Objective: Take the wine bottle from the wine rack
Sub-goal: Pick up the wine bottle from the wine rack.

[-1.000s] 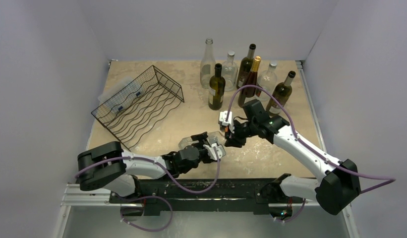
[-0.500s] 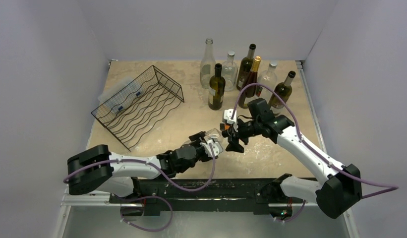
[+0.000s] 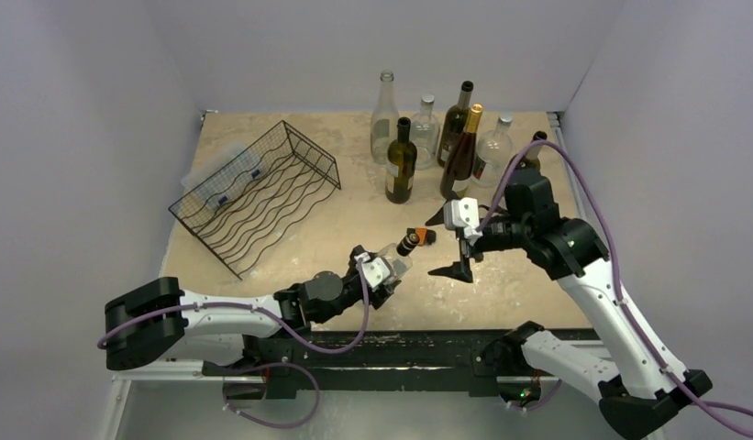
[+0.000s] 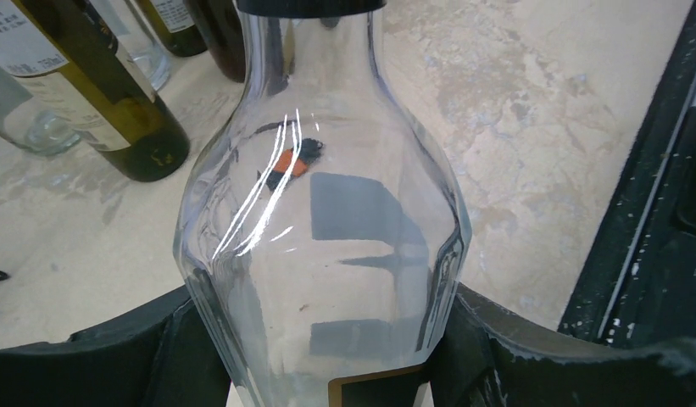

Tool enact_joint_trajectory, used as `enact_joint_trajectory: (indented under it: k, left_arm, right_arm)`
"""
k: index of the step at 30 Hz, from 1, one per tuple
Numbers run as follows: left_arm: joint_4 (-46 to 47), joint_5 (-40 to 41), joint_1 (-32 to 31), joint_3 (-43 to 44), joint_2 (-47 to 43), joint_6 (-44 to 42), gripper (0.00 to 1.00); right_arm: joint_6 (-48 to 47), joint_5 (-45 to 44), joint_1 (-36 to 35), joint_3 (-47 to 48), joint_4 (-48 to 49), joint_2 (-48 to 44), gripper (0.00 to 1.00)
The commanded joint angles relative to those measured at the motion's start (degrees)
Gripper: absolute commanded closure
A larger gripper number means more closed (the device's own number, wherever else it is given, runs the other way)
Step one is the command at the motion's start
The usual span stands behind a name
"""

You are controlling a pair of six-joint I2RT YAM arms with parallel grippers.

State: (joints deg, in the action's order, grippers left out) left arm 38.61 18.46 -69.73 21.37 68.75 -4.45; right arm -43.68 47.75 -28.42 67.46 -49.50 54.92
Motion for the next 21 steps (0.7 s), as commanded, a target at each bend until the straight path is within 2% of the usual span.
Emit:
enact_joint_trajectory:
  k: [1, 10, 21]
  left_arm:
    - [15.44, -5.63, 0.09, 0.61, -2.29, 7.03, 1.00]
    - [22.85, -11.24, -0.13, 1.27, 0.52, 11.54, 1.00]
    - [27.78, -13.60, -1.14, 4.56, 6.16, 13.32, 1.00]
  right_arm:
    - [-0.92, 7.95, 0.88, 0.01, -1.67, -0.95, 0.01]
    - [4.01, 21.87, 6.36, -5.42, 5.93, -1.73, 0.01]
    - [8.85, 29.60, 7.50, -11.17, 12.17, -1.12, 0.01]
